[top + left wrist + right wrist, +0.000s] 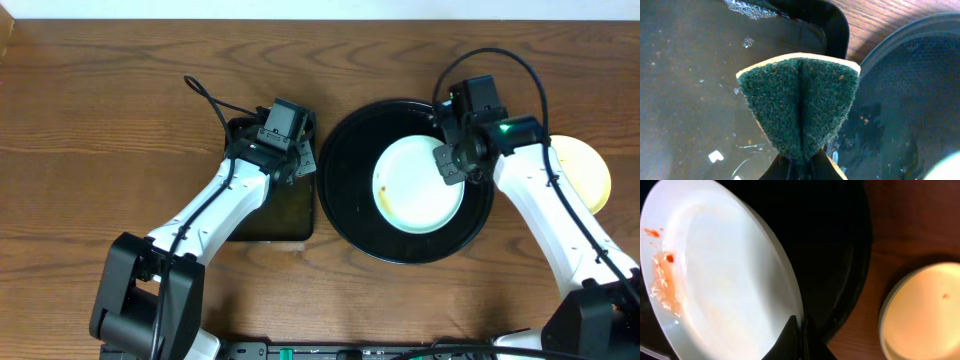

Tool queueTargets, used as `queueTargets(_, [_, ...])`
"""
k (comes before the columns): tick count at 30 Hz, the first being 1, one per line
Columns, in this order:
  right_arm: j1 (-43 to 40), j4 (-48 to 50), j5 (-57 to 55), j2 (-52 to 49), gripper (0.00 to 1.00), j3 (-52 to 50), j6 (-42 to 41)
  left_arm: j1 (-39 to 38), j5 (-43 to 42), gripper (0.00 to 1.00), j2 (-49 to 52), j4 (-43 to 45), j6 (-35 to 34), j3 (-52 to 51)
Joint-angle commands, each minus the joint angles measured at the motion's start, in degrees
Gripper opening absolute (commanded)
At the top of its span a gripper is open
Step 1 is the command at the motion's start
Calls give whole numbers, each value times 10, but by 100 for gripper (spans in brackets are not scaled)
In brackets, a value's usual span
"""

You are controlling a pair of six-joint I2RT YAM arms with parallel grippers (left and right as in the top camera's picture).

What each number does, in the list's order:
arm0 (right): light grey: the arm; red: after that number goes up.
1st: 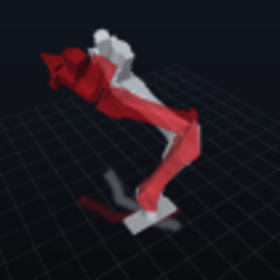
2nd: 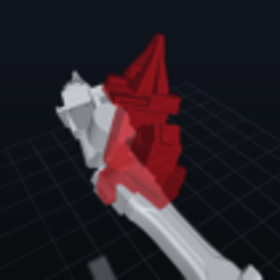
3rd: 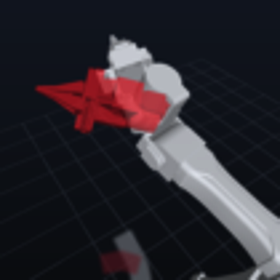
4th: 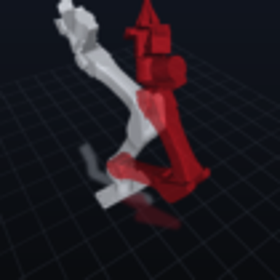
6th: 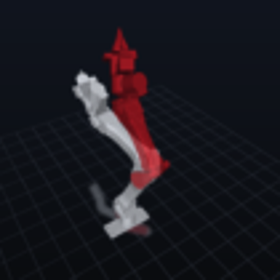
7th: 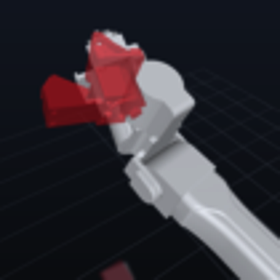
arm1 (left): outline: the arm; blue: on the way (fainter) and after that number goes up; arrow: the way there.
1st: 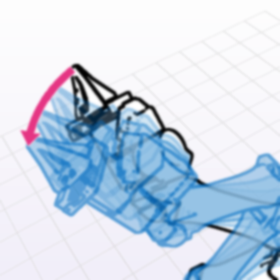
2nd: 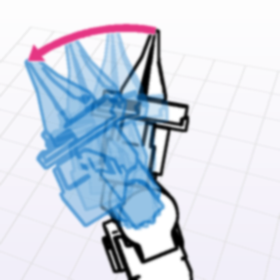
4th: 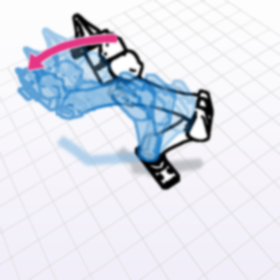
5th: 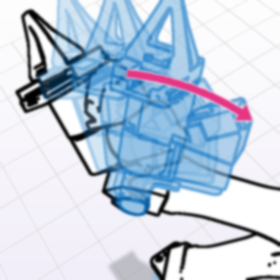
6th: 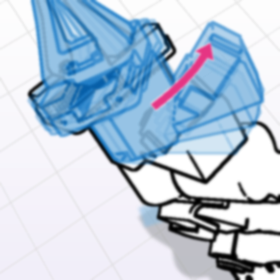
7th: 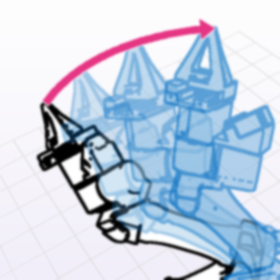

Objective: Clean dirty plates on tray and stack at the side

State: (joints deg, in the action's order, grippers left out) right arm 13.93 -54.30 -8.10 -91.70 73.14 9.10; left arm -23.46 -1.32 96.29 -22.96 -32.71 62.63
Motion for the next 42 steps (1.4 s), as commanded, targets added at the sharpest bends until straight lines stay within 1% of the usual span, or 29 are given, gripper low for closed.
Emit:
queueTargets(1, [7,-16,-11,1,1,15,62,-1,5,8,-1,-1,10,1])
queueTargets(6, [7,-47,24,1,1,20,62,-1,5,8,-1,-1,10,1])
queueTargets(9, [6,-72,15,1,1,20,61,-1,5,8,-1,-1,10,1])
queueTargets(17, [3,-104,-73,1,1,20,42,-1,5,8,-1,-1,10,1])
queueTargets(19, [3,-105,-118,1,1,20,42,-1,5,8,-1,-1,10,1])
queueTargets(23, [4,-91,-227,1,1,20,42,-1,5,8,-1,-1,10,1])
queueTargets(26, [4,-78,-282,1,1,20,44,-1,5,8,-1,-1,10,1])
queueTargets(30, [13,-76,-284,1,1,20,68,-1,5,8,-1,-1,10,1])
queueTargets(34, [48,-78,-282,1,1,20,83,-1,5,8,-1,-1,10,1])
queueTargets(36, [64,-63,-333,1,1,20,80,-1,5,7,-1,-1,10,0])
queueTargets(38, [72,-40,-381,1,1,21,60,-1,5,8,-1,-1,10,1])
queueTargets(42, [88,-1,-388,2,1,22,59,-1,5,8,-1,-2,10,1])
